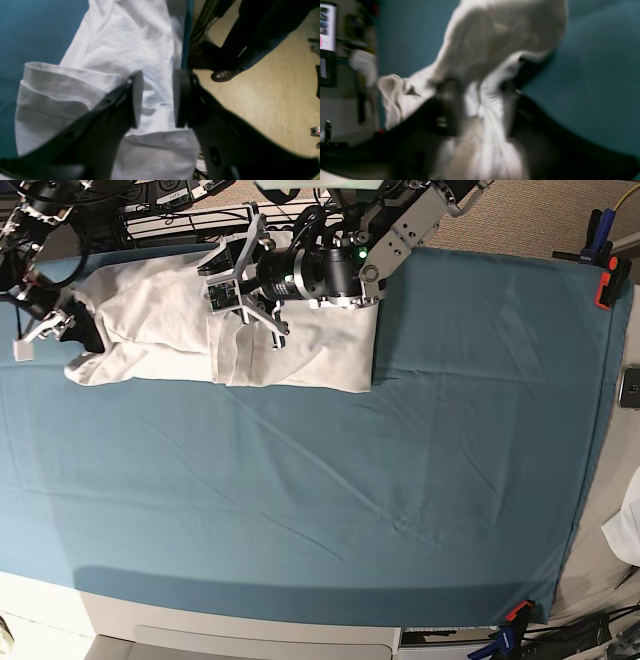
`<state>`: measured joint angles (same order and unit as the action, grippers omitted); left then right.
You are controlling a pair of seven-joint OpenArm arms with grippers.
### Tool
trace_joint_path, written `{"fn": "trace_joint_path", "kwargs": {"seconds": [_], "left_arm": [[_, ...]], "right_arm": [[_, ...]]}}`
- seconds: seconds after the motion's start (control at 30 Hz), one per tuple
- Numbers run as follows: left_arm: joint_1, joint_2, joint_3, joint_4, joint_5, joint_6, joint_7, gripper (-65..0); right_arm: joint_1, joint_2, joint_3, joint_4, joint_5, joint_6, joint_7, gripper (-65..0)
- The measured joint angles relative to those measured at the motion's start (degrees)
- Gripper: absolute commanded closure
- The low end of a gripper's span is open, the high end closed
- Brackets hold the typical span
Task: Fold the T-shirt properly
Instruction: 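Grasp the strip end near the right gripper with the right gripper, then fold the held end over the stack toward the left gripper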
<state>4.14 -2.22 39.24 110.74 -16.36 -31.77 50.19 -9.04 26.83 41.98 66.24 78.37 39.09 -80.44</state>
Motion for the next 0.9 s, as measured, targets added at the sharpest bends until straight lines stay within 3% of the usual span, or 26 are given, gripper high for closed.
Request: {"fn": "trace_joint_path", "kwargs": {"seconds": [0.07, 0.1, 0.27, 0.37, 0.53, 0.7, 0.9], "left_arm": [[0.00, 0.00, 0.00, 0.00, 2.03, 1.64, 0.57, -21.6], [0.00, -0.02, 0.00, 0.00, 2.95, 2.58, 1.01, -21.6], [0.11, -0.24, -0.15, 0.85, 3.69, 3.98, 2.97, -21.3], [0.13, -1.05, -0.35, 3.76, 5.70, 6.93, 3.82, -18.7], [0.96, -3.91, -5.60, 8.85, 9.31, 9.73, 3.80, -18.7], [3.93, -8.50, -12.85, 10.88, 9.25, 9.70, 3.80, -18.7], [7.63, -14.32, -19.32, 11.58, 6.58, 9.70, 3.80, -18.7]], "right_arm": [[-0.02, -1.68, 0.00, 0.00, 0.04, 0.42, 0.13, -1.9], [-0.02, -2.40, 0.00, 0.00, 0.07, 0.46, 0.15, 0.0], [-0.13, -4.50, 0.33, 0.35, 2.29, 0.61, 0.52, 0.0], [-1.20, -6.88, 0.17, 4.87, 4.44, 0.48, 0.35, 0.0], [-6.84, -12.00, 0.17, 24.17, 4.02, 0.33, -0.15, 0.0], [-11.91, -21.14, -0.20, 45.83, 4.00, 0.63, -0.83, 0.0], [-15.08, -29.44, -10.80, 58.10, -9.51, 0.83, -1.14, 0.0]]}}
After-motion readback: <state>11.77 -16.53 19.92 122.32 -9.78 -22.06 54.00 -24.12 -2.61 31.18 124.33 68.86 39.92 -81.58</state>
